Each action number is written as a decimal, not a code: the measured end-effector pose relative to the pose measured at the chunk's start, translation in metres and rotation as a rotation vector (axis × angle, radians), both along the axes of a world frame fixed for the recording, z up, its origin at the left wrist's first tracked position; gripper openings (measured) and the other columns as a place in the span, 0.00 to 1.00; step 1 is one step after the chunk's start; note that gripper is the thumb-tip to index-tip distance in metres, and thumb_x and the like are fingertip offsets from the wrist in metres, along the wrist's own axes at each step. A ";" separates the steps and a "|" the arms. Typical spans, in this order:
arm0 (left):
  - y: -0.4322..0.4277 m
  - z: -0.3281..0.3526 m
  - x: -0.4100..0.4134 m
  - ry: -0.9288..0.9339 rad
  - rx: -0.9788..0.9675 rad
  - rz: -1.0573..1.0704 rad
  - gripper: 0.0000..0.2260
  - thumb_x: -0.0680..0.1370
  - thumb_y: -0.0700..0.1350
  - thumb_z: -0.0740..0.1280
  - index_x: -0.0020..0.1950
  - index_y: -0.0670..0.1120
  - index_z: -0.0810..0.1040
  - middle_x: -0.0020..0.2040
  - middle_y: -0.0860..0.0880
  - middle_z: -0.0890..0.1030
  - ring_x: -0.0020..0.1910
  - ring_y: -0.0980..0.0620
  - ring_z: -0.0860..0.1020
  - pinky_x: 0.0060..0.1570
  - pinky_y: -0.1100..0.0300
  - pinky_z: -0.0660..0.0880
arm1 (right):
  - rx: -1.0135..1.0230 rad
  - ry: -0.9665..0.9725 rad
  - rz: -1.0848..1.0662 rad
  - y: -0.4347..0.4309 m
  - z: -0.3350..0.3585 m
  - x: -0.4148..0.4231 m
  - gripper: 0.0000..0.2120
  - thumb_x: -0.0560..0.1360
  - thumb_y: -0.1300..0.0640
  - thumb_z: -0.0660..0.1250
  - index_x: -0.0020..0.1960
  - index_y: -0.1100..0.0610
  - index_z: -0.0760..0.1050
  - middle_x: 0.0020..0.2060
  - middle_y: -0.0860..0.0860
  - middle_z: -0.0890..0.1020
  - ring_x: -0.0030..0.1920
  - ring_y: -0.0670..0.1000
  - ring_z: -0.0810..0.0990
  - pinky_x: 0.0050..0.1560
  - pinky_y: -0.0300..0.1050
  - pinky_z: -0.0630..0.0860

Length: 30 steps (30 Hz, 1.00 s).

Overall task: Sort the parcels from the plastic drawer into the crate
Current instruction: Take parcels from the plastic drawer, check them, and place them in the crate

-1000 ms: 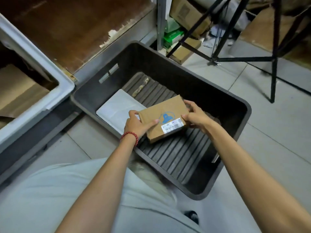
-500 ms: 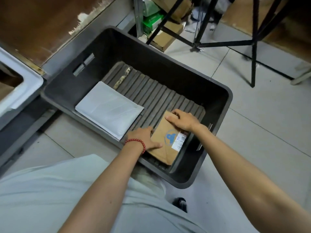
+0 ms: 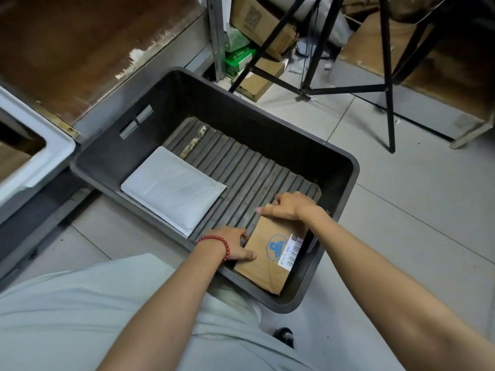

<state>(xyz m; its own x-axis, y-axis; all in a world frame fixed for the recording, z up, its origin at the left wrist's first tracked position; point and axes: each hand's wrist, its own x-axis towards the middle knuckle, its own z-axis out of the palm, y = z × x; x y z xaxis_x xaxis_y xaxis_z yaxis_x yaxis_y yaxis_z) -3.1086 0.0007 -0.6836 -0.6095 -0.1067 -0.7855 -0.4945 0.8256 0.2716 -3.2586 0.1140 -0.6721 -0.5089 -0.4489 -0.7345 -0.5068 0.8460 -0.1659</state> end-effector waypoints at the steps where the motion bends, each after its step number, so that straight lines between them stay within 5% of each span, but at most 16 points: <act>1: -0.002 0.001 0.001 -0.028 0.001 -0.012 0.29 0.72 0.65 0.65 0.69 0.54 0.68 0.66 0.47 0.74 0.65 0.47 0.72 0.60 0.55 0.69 | 0.009 -0.007 0.013 -0.001 0.001 0.002 0.35 0.73 0.28 0.57 0.67 0.53 0.71 0.64 0.55 0.75 0.64 0.57 0.73 0.52 0.47 0.69; 4: -0.004 0.006 0.006 -0.020 -0.100 -0.085 0.27 0.74 0.66 0.62 0.69 0.55 0.68 0.66 0.48 0.74 0.66 0.47 0.71 0.61 0.53 0.66 | 0.038 0.030 0.010 -0.004 0.000 0.011 0.36 0.73 0.28 0.55 0.70 0.52 0.68 0.67 0.55 0.73 0.66 0.57 0.72 0.56 0.47 0.69; 8: -0.011 0.019 0.011 0.242 -0.405 -0.136 0.26 0.75 0.64 0.60 0.69 0.54 0.67 0.65 0.48 0.75 0.65 0.46 0.70 0.60 0.50 0.62 | 0.100 0.095 0.044 -0.006 -0.002 0.022 0.38 0.74 0.28 0.50 0.76 0.50 0.59 0.71 0.55 0.69 0.71 0.58 0.67 0.68 0.55 0.63; 12: -0.038 0.038 0.018 0.407 -0.536 0.040 0.25 0.77 0.62 0.57 0.71 0.52 0.64 0.66 0.49 0.73 0.66 0.46 0.68 0.63 0.48 0.61 | -0.075 0.294 0.130 -0.020 0.009 0.034 0.36 0.76 0.31 0.51 0.77 0.52 0.56 0.74 0.54 0.65 0.74 0.57 0.60 0.75 0.61 0.50; 20: -0.129 0.102 0.082 0.446 -0.739 0.497 0.26 0.77 0.62 0.58 0.73 0.53 0.64 0.69 0.49 0.71 0.68 0.46 0.68 0.64 0.47 0.63 | -0.404 0.411 0.248 -0.111 0.082 0.063 0.33 0.78 0.34 0.52 0.78 0.49 0.55 0.76 0.50 0.60 0.77 0.54 0.55 0.75 0.60 0.48; 30: -0.177 0.164 0.226 0.421 -0.907 0.889 0.26 0.77 0.62 0.59 0.73 0.52 0.65 0.68 0.48 0.73 0.66 0.45 0.70 0.64 0.46 0.64 | -0.744 0.408 0.604 -0.224 0.165 0.178 0.32 0.78 0.34 0.52 0.76 0.51 0.59 0.74 0.51 0.65 0.74 0.55 0.61 0.74 0.60 0.53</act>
